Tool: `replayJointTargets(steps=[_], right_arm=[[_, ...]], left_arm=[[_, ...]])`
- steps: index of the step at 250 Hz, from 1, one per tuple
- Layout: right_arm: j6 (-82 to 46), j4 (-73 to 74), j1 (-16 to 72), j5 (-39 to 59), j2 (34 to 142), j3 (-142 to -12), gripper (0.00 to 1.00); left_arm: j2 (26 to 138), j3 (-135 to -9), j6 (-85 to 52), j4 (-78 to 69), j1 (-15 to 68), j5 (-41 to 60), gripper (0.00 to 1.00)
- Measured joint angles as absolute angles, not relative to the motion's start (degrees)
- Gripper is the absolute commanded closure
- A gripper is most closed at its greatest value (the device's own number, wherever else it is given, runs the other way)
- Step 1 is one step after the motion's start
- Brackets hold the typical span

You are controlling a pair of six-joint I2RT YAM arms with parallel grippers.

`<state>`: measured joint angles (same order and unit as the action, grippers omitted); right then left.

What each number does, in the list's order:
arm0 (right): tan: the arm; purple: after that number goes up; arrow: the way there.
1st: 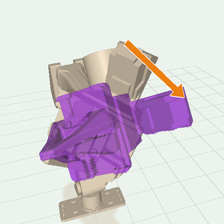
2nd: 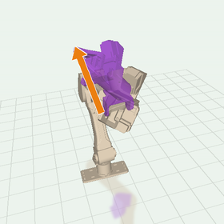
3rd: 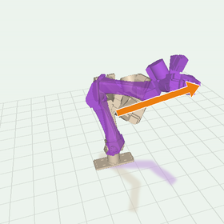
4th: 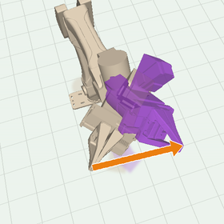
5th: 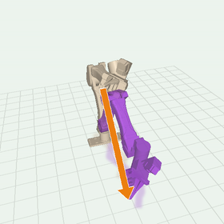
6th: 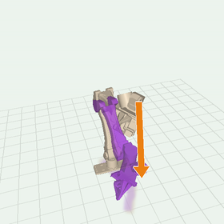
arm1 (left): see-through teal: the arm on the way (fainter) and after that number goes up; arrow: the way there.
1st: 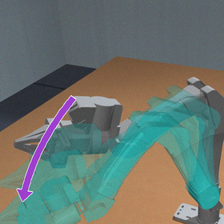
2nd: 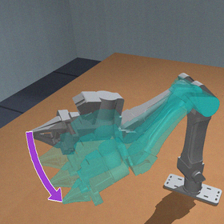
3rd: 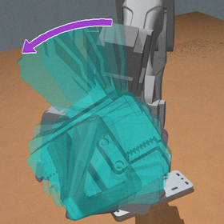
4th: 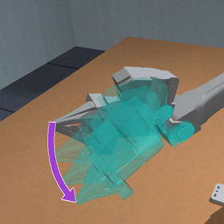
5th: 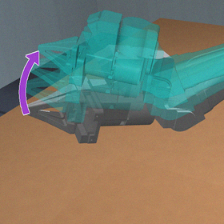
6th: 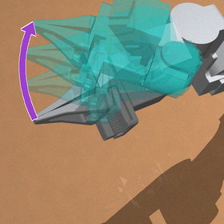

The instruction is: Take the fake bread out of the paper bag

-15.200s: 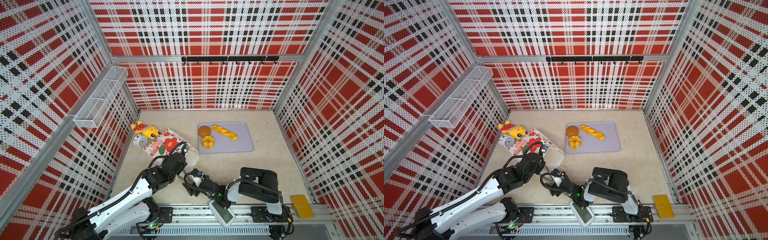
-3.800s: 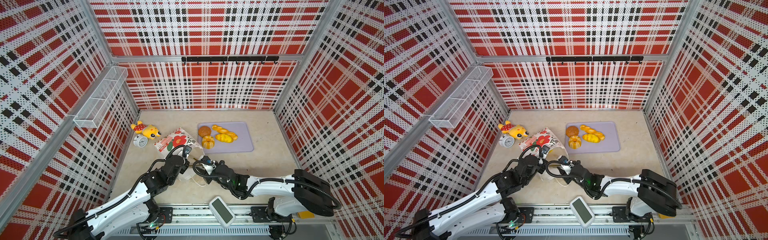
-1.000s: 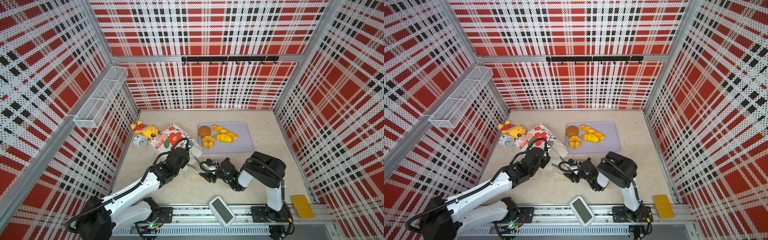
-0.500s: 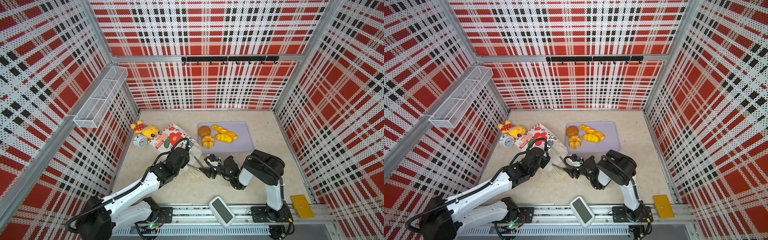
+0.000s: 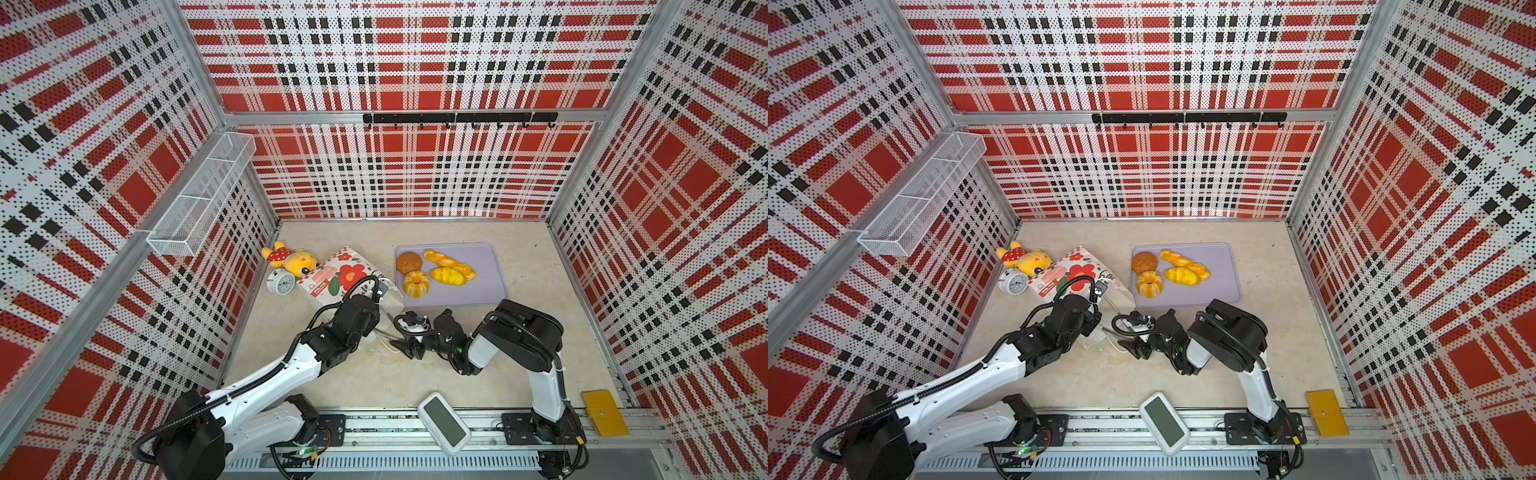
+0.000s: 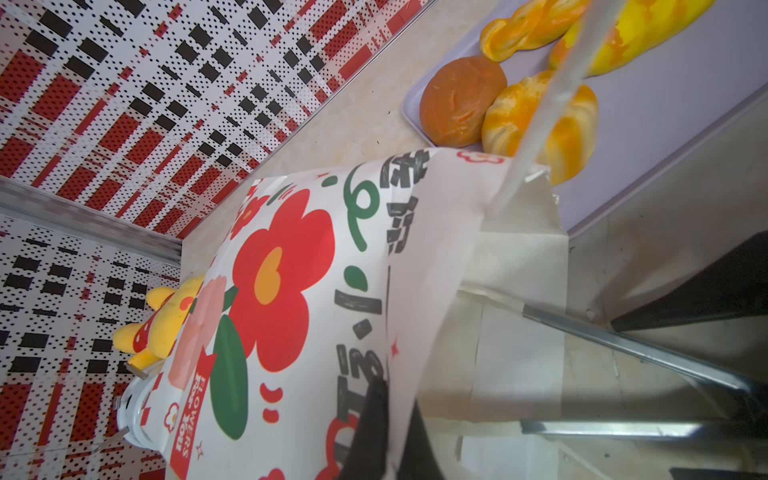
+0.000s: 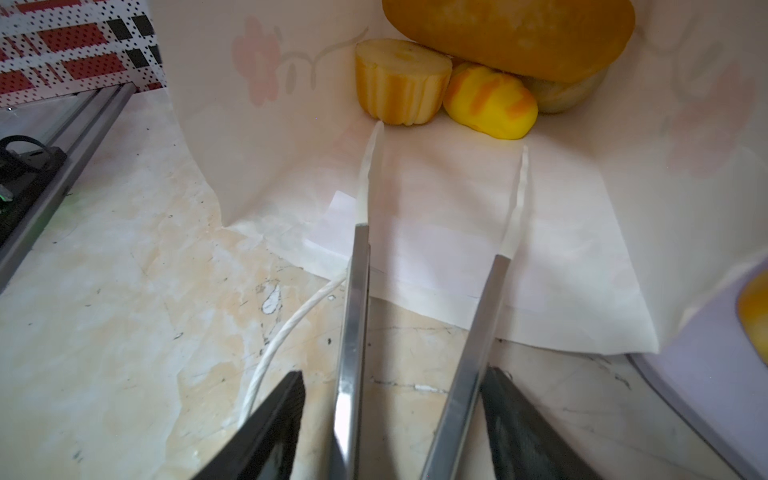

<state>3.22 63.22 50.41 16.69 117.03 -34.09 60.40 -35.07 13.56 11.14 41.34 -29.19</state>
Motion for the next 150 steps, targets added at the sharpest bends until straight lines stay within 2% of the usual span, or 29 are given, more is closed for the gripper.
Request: replayJointTargets(steps=[56,150], right_arm=[[3.4,60.69,50.46,13.76,117.97,-35.7,0.4],[2.13,59.33,50.17,13.72,115.74,-33.69,0.61]], left_arm=[[60.82,-35.07,13.56,10.87,41.34,-29.17,1.0],[60.75,-35.07,13.56,10.74,41.36,-29.19,1.0]])
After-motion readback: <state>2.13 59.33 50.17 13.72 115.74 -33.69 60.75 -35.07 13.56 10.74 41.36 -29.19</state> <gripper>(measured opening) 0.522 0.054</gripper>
